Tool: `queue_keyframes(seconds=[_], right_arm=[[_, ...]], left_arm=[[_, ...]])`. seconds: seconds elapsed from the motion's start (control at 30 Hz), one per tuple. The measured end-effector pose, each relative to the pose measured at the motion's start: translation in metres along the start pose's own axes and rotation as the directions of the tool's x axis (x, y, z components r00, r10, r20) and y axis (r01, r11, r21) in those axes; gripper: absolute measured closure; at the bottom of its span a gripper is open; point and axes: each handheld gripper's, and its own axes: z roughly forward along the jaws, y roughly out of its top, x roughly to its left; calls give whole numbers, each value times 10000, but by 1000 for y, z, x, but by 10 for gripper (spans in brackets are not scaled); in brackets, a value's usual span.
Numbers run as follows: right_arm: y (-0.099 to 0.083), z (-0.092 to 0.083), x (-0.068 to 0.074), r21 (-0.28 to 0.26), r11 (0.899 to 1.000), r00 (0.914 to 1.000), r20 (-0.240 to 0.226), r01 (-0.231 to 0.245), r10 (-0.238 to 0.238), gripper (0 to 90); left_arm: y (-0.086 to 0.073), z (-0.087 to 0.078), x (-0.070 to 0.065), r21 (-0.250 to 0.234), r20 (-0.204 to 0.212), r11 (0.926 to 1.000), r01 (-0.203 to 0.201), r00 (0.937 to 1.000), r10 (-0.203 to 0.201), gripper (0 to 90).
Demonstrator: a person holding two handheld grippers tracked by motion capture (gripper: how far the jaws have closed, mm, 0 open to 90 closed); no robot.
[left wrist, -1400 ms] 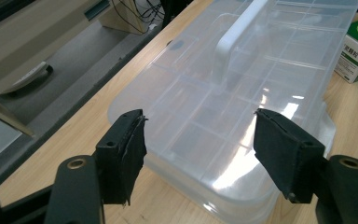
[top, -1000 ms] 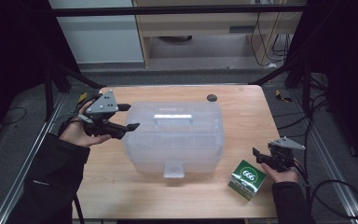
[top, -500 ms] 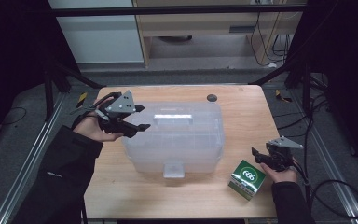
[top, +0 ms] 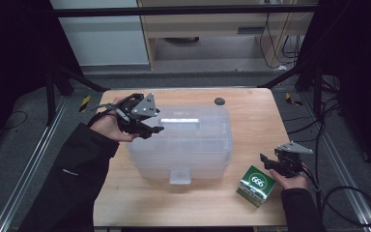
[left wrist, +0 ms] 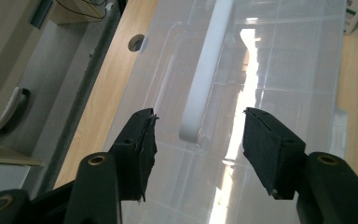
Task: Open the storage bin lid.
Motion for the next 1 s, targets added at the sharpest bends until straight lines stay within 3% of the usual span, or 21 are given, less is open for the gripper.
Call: queue_keyframes(seconds=[0.4, 0.6, 1.0], right_arm=[[0, 1, 1, 82, 10000, 9999, -107, 29, -28, 393], [1, -1, 0, 51, 10000, 9998, -184, 20, -19, 420], [9, -11, 3, -96, 9998, 9995, -268, 175, -178, 498]], left_arm=[[4, 21, -1, 477, -212, 9980, -423, 9988, 433, 468], [8, 33, -2, 840, -225, 9935, -768, 9966, 789, 547], [9, 38, -2, 1241, -300, 9887, -844, 9956, 887, 654]])
